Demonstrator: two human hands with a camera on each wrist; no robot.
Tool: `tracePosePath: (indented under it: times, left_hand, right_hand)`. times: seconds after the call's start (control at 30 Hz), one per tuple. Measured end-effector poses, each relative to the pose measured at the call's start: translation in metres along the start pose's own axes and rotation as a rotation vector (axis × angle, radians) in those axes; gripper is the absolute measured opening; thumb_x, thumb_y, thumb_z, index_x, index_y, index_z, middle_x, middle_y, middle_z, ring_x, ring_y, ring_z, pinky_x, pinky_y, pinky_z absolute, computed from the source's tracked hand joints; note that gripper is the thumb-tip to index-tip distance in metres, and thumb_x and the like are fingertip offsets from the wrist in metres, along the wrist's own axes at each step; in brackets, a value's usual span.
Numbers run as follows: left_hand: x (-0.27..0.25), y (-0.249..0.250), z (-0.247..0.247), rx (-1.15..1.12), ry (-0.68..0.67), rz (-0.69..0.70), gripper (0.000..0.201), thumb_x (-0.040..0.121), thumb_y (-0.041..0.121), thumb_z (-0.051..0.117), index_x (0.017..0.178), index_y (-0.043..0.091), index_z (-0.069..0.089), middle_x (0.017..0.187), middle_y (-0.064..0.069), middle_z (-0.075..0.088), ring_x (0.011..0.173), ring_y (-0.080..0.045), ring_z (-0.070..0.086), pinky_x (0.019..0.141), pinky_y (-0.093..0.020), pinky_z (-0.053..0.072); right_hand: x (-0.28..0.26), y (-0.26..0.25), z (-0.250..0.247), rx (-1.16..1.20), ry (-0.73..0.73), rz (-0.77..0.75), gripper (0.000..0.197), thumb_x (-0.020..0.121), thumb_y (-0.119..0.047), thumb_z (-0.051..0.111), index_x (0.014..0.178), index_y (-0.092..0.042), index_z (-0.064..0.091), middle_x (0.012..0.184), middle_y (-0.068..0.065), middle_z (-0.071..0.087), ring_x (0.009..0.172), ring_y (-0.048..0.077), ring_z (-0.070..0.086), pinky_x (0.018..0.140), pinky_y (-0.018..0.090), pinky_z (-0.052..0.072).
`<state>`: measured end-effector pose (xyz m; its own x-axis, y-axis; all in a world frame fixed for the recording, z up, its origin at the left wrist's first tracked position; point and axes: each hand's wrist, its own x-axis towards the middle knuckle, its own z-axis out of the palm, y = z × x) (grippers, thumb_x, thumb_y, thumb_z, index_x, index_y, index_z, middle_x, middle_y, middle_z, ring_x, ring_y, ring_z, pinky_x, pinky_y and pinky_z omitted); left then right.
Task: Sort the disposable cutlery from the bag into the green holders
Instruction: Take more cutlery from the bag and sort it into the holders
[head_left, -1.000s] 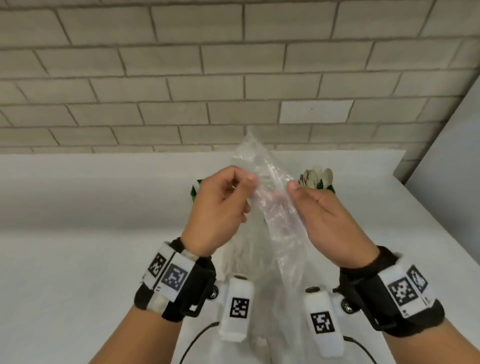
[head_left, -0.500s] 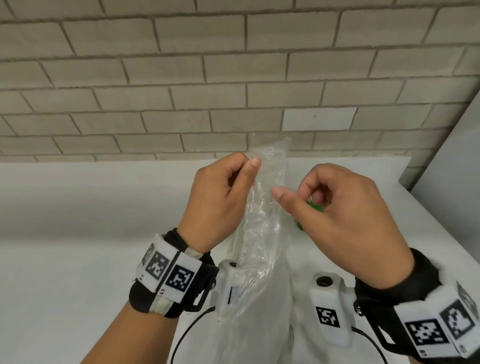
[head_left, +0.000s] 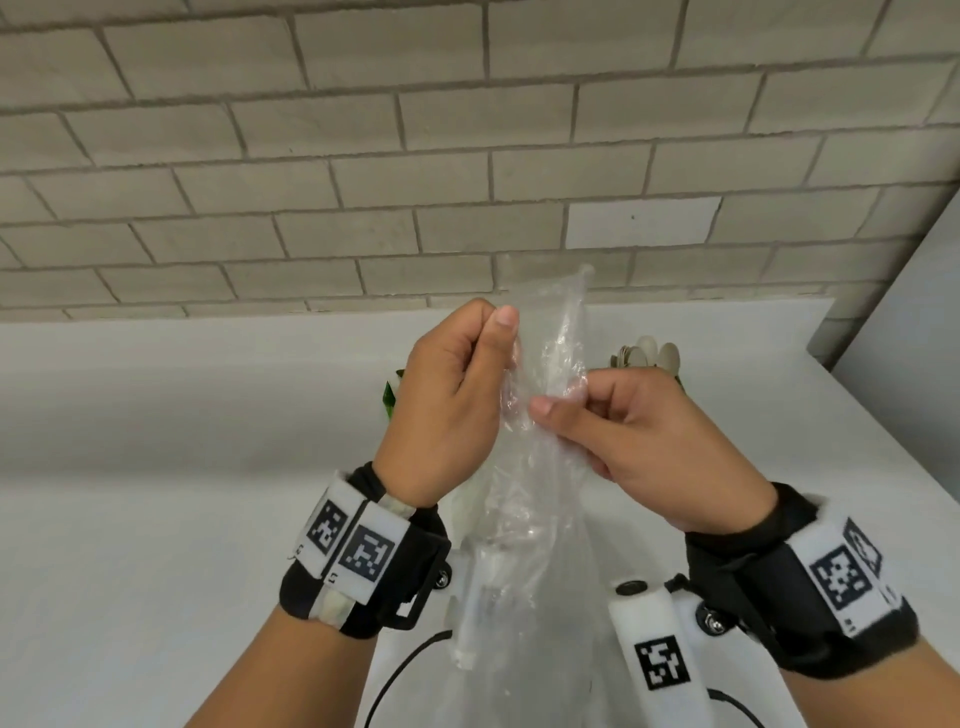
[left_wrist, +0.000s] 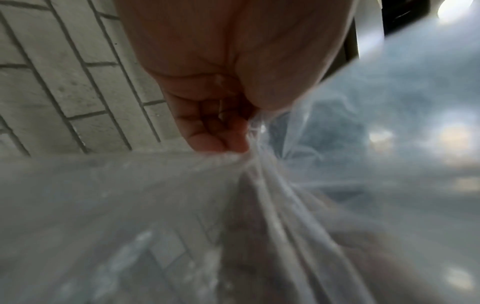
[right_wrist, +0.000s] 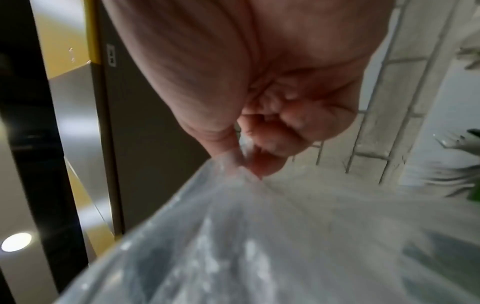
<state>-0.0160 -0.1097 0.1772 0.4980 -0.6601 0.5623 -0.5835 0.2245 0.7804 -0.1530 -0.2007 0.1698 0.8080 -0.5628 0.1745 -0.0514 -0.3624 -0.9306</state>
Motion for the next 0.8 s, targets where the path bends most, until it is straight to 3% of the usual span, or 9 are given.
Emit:
tracePosePath:
  times: [0.07, 0.17, 0.27, 0.33, 0.4, 0.5, 0.6, 0.7, 0.8]
  left_hand:
    - [-0.001, -0.005, -0.001, 0.011, 0.009, -0.025, 0.039, 0.104, 0.022, 0.042, 0.069, 0.007, 0.044, 0.055, 0.005, 0.046, 0.050, -0.003, 0.044, 0.055, -0.016, 0.038]
    - [0.000, -0.013, -0.008, 0.088, -0.034, -0.066, 0.042, 0.103, 0.028, 0.045, 0.072, 0.001, 0.046, 0.057, -0.014, 0.050, 0.049, -0.015, 0.050, 0.053, -0.036, 0.045]
    - [-0.003, -0.009, -0.015, 0.204, 0.040, -0.032, 0.027, 0.095, 0.029, 0.061, 0.076, 0.013, 0.051, 0.061, -0.001, 0.048, 0.053, -0.013, 0.045, 0.054, -0.029, 0.042]
    - [-0.005, 0.006, -0.017, 0.205, 0.073, 0.024, 0.022, 0.090, 0.028, 0.069, 0.077, 0.018, 0.055, 0.065, 0.008, 0.049, 0.055, -0.008, 0.044, 0.054, -0.020, 0.038]
    - [-0.009, 0.022, -0.014, 0.189, -0.064, -0.032, 0.021, 0.088, 0.036, 0.069, 0.076, 0.021, 0.062, 0.062, 0.014, 0.053, 0.051, -0.006, 0.044, 0.051, -0.014, 0.035]
    - [-0.012, 0.030, -0.007, 0.122, -0.221, -0.132, 0.021, 0.086, 0.043, 0.067, 0.083, 0.022, 0.070, 0.070, 0.016, 0.059, 0.049, -0.010, 0.045, 0.049, -0.020, 0.038]
    - [-0.011, 0.026, -0.005, -0.048, -0.185, -0.160, 0.015, 0.087, 0.031, 0.071, 0.087, 0.016, 0.073, 0.068, 0.014, 0.063, 0.051, -0.015, 0.048, 0.048, -0.025, 0.041]
    - [-0.010, 0.019, -0.005, -0.161, -0.088, -0.155, 0.011, 0.085, 0.021, 0.076, 0.080, 0.012, 0.072, 0.078, -0.008, 0.073, 0.071, -0.047, 0.060, 0.064, -0.050, 0.054]
    - [-0.009, 0.016, -0.002, -0.193, -0.033, -0.151, 0.011, 0.082, 0.018, 0.077, 0.076, 0.011, 0.072, 0.073, -0.009, 0.072, 0.066, -0.038, 0.060, 0.059, -0.036, 0.051]
  right_hand:
    - [0.001, 0.001, -0.002, 0.026, 0.027, -0.033, 0.041, 0.093, -0.029, 0.060, 0.064, 0.000, 0.059, 0.049, 0.002, 0.050, 0.044, 0.013, 0.043, 0.050, 0.024, 0.038]
    - [0.003, -0.002, -0.010, 0.149, 0.017, -0.040, 0.045, 0.100, -0.024, 0.049, 0.063, 0.001, 0.057, 0.052, 0.009, 0.054, 0.051, 0.023, 0.050, 0.058, 0.036, 0.046]
    - [0.004, -0.001, -0.011, 0.298, -0.022, 0.000, 0.042, 0.101, -0.017, 0.043, 0.074, 0.011, 0.059, 0.061, 0.023, 0.054, 0.061, 0.029, 0.050, 0.067, 0.043, 0.045]
    - [0.004, -0.001, -0.010, 0.317, -0.005, -0.018, 0.039, 0.099, -0.018, 0.046, 0.069, 0.000, 0.064, 0.059, 0.016, 0.054, 0.058, 0.025, 0.050, 0.065, 0.039, 0.046]
    - [0.003, -0.002, -0.009, 0.343, 0.045, -0.054, 0.030, 0.093, -0.018, 0.055, 0.068, -0.012, 0.070, 0.058, 0.012, 0.056, 0.055, 0.021, 0.052, 0.060, 0.034, 0.048]
    - [0.003, -0.003, -0.007, 0.421, 0.167, -0.074, 0.009, 0.081, -0.013, 0.068, 0.075, -0.005, 0.069, 0.057, 0.010, 0.063, 0.048, 0.017, 0.058, 0.051, 0.027, 0.052]
    - [0.002, -0.003, -0.003, 0.467, 0.321, -0.128, 0.017, 0.071, -0.008, 0.076, 0.073, -0.005, 0.060, 0.062, 0.007, 0.068, 0.050, 0.016, 0.065, 0.049, 0.025, 0.052]
    - [-0.003, -0.004, -0.006, 0.190, 0.401, -0.256, 0.012, 0.074, -0.011, 0.080, 0.076, -0.009, 0.069, 0.071, 0.001, 0.068, 0.062, 0.013, 0.065, 0.059, 0.022, 0.051]
    - [-0.010, -0.014, -0.010, 0.025, 0.248, -0.216, 0.007, 0.081, -0.025, 0.075, 0.081, -0.019, 0.077, 0.069, -0.006, 0.065, 0.060, 0.009, 0.056, 0.059, 0.021, 0.044]
